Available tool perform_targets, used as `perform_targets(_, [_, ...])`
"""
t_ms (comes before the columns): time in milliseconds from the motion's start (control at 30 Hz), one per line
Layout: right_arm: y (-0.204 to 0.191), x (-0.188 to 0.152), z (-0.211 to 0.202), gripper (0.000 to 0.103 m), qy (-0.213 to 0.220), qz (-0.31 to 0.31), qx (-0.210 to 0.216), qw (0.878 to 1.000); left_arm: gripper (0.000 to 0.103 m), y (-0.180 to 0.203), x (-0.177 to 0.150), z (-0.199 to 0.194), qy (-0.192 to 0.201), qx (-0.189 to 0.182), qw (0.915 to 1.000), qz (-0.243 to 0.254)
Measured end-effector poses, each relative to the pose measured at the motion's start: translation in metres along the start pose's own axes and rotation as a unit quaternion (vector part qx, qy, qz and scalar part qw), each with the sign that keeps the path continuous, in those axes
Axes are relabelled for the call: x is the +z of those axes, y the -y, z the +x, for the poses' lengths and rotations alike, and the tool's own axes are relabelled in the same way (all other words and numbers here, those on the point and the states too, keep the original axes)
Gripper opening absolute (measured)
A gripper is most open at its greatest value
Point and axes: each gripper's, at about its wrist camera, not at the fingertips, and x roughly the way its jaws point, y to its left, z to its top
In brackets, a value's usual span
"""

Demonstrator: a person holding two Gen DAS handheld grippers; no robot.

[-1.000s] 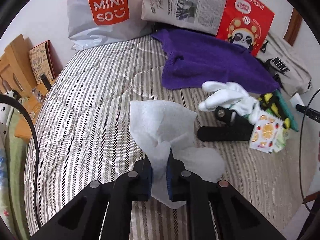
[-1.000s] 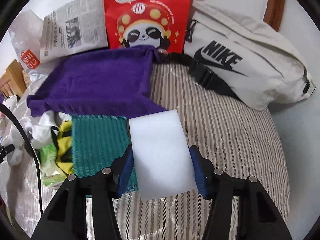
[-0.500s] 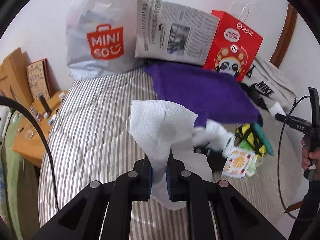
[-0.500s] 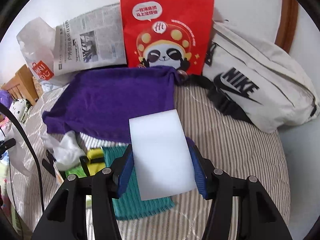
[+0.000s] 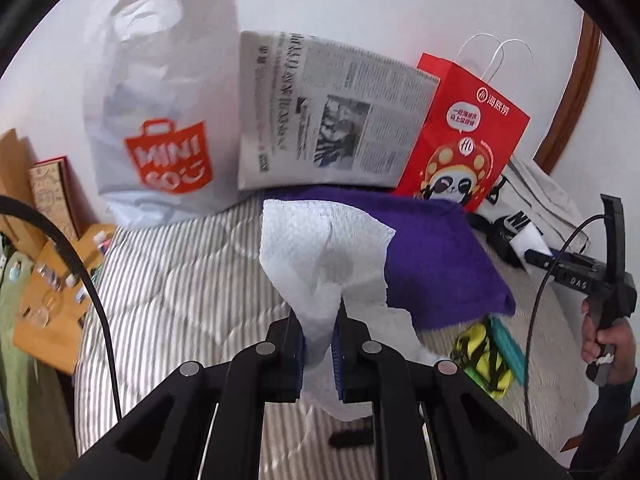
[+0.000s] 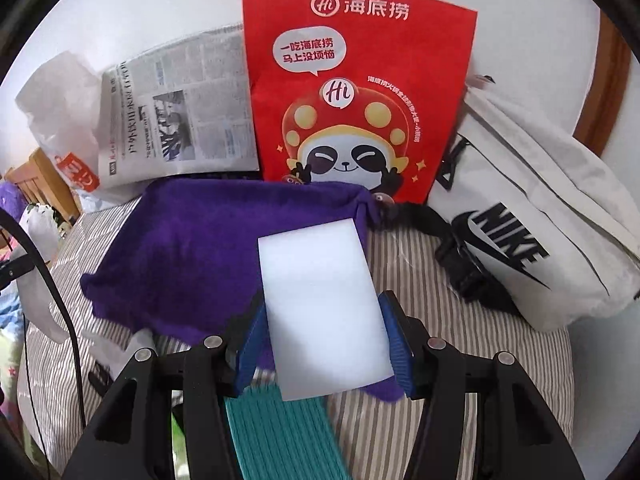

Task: Organize soft objects
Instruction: 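Carry both items over the purple towel while the left gripper releases the paper towel onto it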

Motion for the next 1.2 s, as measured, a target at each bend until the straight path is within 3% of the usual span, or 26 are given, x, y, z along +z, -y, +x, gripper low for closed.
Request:
perform_targets(167, [0.000,0.020,0.027,0.054,-0.003,0.008,-0.005,1.000,0.011,0.007,0.031,0.035,-0.003,-0.025,0.9996,-0.011])
perform_targets(267, [0.000,0.029,0.044,0.054,-0.010,0.012,-0.006,1.000,0.011,0.015,0.045,0.062,-0.009,-0.010,0.9999,0.001])
perform_targets(500, [-0.003,0.043,0.089,0.054,-0.033,0.010,-0.013,0.999,0.011,0.022,0.064,0.116,-0.034,-0.017,0.9992,0.006])
perform_targets(800, [0.001,0.051,0.132,0.054,-0.061,0.021,-0.009,0.998,0.011,0.027,0.069,0.168,-0.072,-0.009,0.9972,0.016])
perform_targets(1033, [-0.008,0.056,0.152,0.054,-0.074,-0.008,-0.019,0.997,0.011,0.035,0.067,0.189,-0.089,-0.001,0.9956,0.029])
perform_targets(1200, [-0.004,0.055,0.167,0.055,-0.093,0.006,-0.010,0.996,0.011,0.042,0.061,0.203,-0.109,0.014,0.9930,0.044])
